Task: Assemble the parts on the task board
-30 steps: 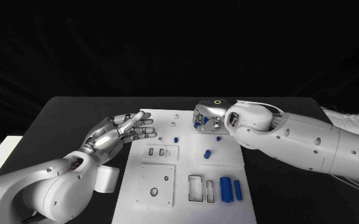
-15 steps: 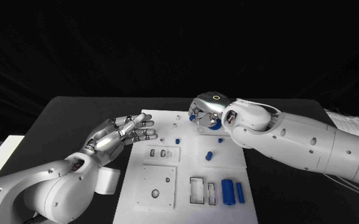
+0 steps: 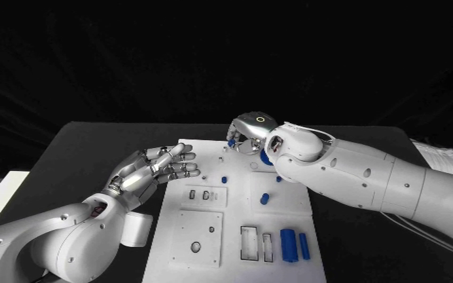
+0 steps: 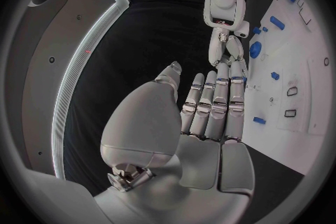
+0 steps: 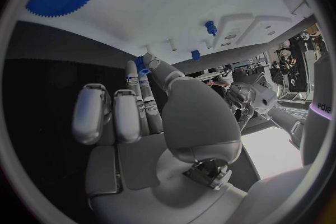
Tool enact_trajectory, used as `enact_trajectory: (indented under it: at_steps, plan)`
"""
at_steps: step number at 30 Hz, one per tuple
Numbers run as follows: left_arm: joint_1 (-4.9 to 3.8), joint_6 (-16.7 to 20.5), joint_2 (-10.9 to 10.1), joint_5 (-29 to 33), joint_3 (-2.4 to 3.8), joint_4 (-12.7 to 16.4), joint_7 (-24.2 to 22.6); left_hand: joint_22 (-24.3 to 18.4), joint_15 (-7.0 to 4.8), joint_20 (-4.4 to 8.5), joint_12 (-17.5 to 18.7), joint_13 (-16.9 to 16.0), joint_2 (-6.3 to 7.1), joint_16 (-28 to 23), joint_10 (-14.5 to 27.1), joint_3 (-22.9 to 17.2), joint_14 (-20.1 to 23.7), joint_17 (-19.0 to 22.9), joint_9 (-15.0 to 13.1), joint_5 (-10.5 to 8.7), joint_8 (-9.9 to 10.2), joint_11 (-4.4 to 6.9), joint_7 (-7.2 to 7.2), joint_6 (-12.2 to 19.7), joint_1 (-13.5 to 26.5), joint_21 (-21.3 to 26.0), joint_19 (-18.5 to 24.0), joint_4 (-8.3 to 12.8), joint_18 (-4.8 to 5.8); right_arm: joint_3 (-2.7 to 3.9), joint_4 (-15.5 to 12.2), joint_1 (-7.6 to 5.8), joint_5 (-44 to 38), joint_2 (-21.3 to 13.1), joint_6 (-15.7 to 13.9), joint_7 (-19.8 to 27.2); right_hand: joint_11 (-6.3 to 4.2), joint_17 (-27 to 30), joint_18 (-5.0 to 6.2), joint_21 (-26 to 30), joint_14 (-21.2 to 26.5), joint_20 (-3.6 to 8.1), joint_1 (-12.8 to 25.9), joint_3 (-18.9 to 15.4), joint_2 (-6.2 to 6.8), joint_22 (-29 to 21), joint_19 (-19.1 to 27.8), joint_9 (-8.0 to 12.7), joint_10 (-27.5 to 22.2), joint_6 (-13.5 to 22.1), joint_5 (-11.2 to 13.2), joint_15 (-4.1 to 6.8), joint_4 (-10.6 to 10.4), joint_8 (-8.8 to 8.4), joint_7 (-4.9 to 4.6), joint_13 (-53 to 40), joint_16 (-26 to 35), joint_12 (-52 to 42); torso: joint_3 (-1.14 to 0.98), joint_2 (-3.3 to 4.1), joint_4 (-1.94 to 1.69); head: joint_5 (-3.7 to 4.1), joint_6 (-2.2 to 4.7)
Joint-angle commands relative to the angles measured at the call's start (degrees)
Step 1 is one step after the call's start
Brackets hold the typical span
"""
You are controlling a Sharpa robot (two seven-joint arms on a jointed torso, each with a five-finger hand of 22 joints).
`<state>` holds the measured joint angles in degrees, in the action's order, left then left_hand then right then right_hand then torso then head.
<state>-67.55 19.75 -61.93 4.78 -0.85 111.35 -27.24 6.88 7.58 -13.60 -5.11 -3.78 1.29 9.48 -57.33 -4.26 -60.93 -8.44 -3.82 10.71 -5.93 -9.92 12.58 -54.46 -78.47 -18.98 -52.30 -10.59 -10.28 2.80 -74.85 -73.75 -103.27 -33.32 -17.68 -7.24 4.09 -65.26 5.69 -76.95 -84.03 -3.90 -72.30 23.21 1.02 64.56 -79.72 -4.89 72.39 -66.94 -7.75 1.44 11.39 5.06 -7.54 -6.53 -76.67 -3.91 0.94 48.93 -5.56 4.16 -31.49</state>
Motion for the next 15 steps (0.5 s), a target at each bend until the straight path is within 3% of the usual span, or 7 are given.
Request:
enact_trajectory:
  at_steps: [1, 7, 15]
  plan:
    - [-0.11, -0.8, 0.1, 0.1, 0.07, 0.1, -0.3, -0.1, -0.02, -0.1, 0.2, 0.1, -0.07, -0.3, -0.1, 0.0, 0.3, 0.0, 0.1, -0.2, 0.4, -0.18, 0.17, -0.1, -0.4, 0.3, 0.3, 0.3, -0.18, -0.01, 0.7, 0.1, -0.8, 0.8, -0.6, 0.0, -1.2, 0.1, -0.81, -0.1, -2.1, -0.15, 0.0, 2.6, 0.64, 0.1, -0.3, -2.1, 1.0, -1.0, 0.3, 0.3, -2.5, -0.23, 0.83, -0.1, -0.1, 0.3, 0.09, 0.38, -0.43, 0.2, 0.18]
    - [-0.13, -0.8, 0.3, 0.1, 0.1, -0.1, -0.2, -0.1, -0.02, -0.1, 0.2, 0.1, -0.07, -0.3, -0.1, 0.0, 0.3, 0.0, 0.1, -0.2, 0.4, -0.18, 0.17, -0.1, -0.4, 0.3, 0.3, 0.3, -0.18, -0.01, 1.8, 0.25, -0.8, 2.0, 0.1, 0.2, -1.16, 0.2, -0.81, -0.2, -2.1, -0.18, 0.0, 2.7, 0.8, 0.1, -0.3, -2.2, 0.9, -0.9, 0.4, 0.27, -2.7, -0.3, 0.8, -0.1, 0.0, 0.3, 0.19, 0.38, -0.74, 0.28, 0.05]
    - [-0.14, -0.8, 0.5, 0.1, 0.11, -0.3, -0.2, -0.1, -0.02, -0.1, 0.2, 0.1, -0.07, -0.3, -0.1, 0.0, 0.3, 0.0, 0.1, -0.2, 0.4, -0.18, 0.17, -0.1, -0.4, 0.3, 0.3, 0.3, -0.18, -0.02, 1.7, 0.31, -0.9, 2.2, 2.1, 0.1, -1.13, 0.2, -0.81, -0.2, -2.1, -0.22, 0.2, 2.8, 1.04, 0.1, -0.2, -2.2, 0.9, -0.9, 0.5, 0.23, -2.9, -0.35, 0.79, -0.1, 0.0, 0.3, 0.24, 0.53, -0.75, 0.14, 0.1]
